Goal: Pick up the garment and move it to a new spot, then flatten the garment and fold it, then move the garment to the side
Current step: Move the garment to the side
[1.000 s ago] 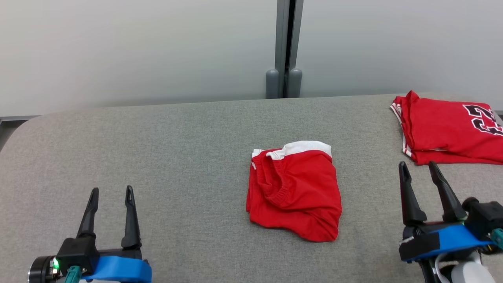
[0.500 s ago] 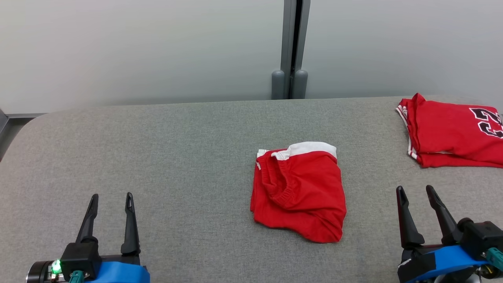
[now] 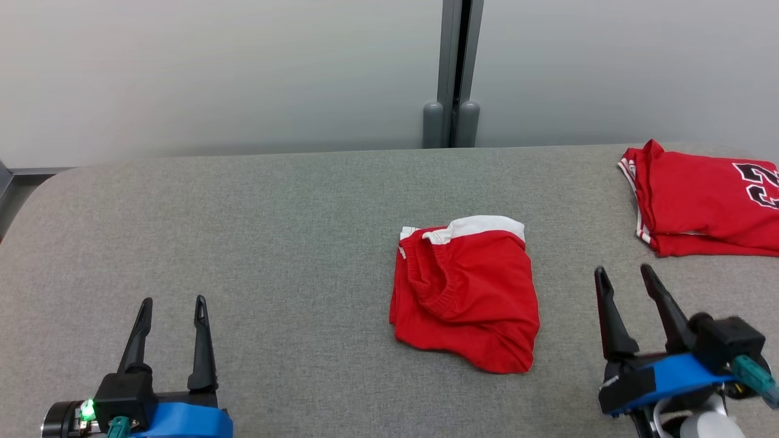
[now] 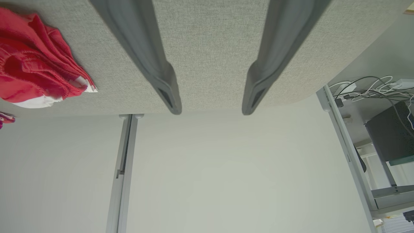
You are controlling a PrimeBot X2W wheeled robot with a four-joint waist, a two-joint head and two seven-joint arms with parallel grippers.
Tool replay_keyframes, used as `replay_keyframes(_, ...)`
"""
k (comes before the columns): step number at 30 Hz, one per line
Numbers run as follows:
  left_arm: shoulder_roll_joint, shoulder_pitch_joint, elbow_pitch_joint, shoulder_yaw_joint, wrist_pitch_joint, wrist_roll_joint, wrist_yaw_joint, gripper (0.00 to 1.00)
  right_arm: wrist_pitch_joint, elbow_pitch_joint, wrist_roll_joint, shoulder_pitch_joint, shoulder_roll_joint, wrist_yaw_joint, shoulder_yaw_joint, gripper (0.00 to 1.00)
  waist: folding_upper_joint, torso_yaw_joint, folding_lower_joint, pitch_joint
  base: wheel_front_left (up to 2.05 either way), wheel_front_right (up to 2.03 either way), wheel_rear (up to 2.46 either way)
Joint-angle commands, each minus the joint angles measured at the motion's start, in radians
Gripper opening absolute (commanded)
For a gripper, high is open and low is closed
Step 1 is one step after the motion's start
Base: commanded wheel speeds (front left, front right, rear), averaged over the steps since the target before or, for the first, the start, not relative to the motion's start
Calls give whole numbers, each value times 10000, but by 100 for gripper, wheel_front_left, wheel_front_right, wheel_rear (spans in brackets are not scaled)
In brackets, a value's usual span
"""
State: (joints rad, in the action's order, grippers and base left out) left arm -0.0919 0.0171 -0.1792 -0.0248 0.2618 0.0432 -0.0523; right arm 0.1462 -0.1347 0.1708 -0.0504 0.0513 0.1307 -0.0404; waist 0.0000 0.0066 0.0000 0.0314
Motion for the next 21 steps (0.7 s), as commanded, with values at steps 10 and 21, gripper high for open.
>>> replay_keyframes(10, 26, -614, 56, 229, 42, 14, 31, 100, -434, -637, -405, -2482, 96, 1, 551, 100, 0, 370, 0, 648, 0, 0, 0)
replay_keyframes(21, 163, -1287, -5, 498, 42, 114, 72, 100, -793, -3582, -535, -3656, 360, 1, 294, 100, 0, 934, 0, 1678, 0, 0, 0)
